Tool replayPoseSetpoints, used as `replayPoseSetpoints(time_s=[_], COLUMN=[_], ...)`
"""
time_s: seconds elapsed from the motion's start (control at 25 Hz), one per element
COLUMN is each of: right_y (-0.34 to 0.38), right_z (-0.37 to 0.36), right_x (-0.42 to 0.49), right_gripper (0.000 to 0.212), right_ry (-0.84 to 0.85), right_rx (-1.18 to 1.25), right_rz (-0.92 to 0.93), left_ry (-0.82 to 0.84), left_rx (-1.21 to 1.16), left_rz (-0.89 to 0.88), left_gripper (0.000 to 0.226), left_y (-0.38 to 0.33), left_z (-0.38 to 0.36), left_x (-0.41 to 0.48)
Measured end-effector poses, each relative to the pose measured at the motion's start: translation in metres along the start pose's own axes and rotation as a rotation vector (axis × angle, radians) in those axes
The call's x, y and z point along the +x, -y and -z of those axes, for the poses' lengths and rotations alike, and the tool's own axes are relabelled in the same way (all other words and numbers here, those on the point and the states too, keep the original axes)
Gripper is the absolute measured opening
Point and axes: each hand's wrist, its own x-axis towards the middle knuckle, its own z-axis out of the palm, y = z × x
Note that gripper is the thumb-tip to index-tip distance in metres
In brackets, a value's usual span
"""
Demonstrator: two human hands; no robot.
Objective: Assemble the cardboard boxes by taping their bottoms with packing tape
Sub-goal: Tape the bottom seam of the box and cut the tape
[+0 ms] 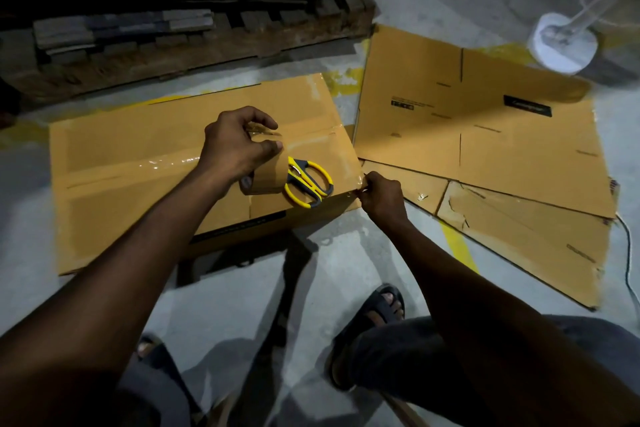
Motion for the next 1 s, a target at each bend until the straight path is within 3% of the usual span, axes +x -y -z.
replayPoseSetpoints(time_s=[0.16,0.32,0.52,0.68,0.72,0.8,0.88,0.96,1.0], right_y=[-0.001,0.003,-0.003,-0.006,-0.007,-0.003,0.009,0.034,0.052], right_z=[0.003,-0.003,0.014,0.011,0.012,0.018,0.023,0.018,0.013], right_x=[-0.004,0.002,0.011,0.019,0.02,0.022,0.018,0.01,0.005], right_gripper=[0.053,0.034,0.021,0.009,0.009,0.034,0.05,0.041,0.038], right_ry=[0.066,0.014,0.092,0.144,0.181,0.212,0.019,-0.239,-0.274], right_rx=[0.067,-0.061,-0.067,-0.239,-0.284,-0.308,-0.198,-0.182,-0.171], right_rz=[0.009,0.018,0.071,0.089,0.087,-0.016,-0.128,0.021,0.143], left_ry=[0.003,-0.004,-0.02,-0.039,-0.041,-0.042,-0.033,-0.008,0.007], left_rx=[-0.008,-0.008,-0.001,0.005,0.0,-0.006,0.01,0.044,0.047], left_rz=[0.008,0.005,0.005,0.003,0.009,0.019,0.015,0.014,0.023], left_gripper=[0.026,0.025,0.025,0.025,0.025,0.025,0.026,0.027,0.028], left_y=[0.001,0.001,0.003,0.004,0.003,0.004,0.006,0.009,0.011], left_z=[0.003,0.004,0.005,0.007,0.008,0.01,0.013,0.016,0.019], left_x=[-0.001,-0.001,0.001,0.002,0.002,0.002,0.001,0.0,-0.001])
